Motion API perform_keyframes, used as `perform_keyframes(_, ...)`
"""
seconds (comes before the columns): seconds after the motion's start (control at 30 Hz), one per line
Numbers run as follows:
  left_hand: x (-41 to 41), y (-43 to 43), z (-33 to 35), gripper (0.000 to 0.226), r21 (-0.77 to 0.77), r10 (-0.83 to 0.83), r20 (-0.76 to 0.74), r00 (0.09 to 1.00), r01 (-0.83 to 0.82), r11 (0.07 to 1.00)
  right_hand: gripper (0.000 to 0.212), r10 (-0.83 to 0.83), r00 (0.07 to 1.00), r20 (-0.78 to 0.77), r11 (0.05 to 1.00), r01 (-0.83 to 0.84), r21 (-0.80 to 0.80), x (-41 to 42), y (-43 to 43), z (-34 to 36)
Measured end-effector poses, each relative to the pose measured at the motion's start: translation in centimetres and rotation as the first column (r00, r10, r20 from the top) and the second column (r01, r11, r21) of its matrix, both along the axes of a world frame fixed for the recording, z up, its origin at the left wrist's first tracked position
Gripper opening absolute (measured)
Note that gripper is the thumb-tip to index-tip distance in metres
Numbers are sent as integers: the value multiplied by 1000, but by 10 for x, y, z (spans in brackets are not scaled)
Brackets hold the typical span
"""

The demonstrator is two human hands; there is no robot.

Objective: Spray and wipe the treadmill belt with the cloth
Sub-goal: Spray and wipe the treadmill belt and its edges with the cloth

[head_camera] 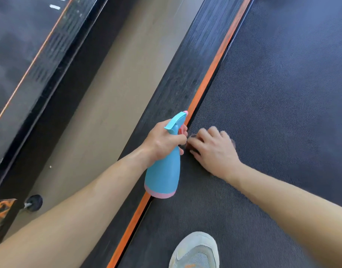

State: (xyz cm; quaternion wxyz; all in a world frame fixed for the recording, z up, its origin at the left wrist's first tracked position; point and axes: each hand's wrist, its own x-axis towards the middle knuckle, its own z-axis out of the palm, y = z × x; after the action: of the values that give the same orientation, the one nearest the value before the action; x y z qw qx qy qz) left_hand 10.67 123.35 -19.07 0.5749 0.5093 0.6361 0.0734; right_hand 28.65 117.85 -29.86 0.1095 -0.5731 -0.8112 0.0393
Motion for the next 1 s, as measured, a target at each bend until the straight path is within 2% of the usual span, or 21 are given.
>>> perform_keyframes(0.07,2,1,-2,46,8,3,7,1000,-3,1000,29,124,992,31,992,-123,-13,7,3,-1)
perform_keyframes(0.1,3,1,-3,48,11,3,8,1000,-3,1000,29,117,992,52,993,-116,-20,11,15,0)
perform_keyframes(0.13,4,1,-4,48,11,1,9,1000,-1,1000,28,61,996,66,998,-61,-10,14,30,1)
perform_keyframes(0.23,1,-2,-8,44,2,-11,13,1000,11,1000,28,-249,967,58,968,247,31,26,80,6)
perform_keyframes(0.33,-5,-2,-8,47,-13,-14,23,1000,14,1000,31,-359,932,54,933,360,-16,26,87,9)
perform_keyframes(0.4,-8,-1,-7,48,-14,16,42,999,-15,1000,28,-312,949,37,950,312,2,13,57,9)
perform_keyframes(0.53,-7,1,-6,47,11,56,88,995,-57,998,27,40,999,-24,999,-40,-16,-9,-33,-2)
perform_keyframes(0.6,-5,0,-7,50,17,49,95,994,-51,999,30,133,991,1,991,-133,-26,-1,-33,-4)
perform_keyframes(0.67,-5,-2,-9,54,11,43,89,995,-44,999,29,61,997,57,998,-61,4,7,-8,-4)
perform_keyframes(0.77,-7,-9,-10,56,2,10,58,998,-10,1000,29,-212,976,53,977,211,17,17,35,1)
perform_keyframes(0.83,-10,-12,-9,55,4,1,52,999,-1,1000,29,-293,953,74,956,293,6,12,39,2)
perform_keyframes(0.9,-14,-12,-10,53,2,28,48,998,-28,1000,28,-271,960,73,962,269,34,0,18,1)
perform_keyframes(1.0,-17,-10,-10,55,1,58,48,997,-58,998,27,23,1000,6,999,-24,34,-4,-43,-3)
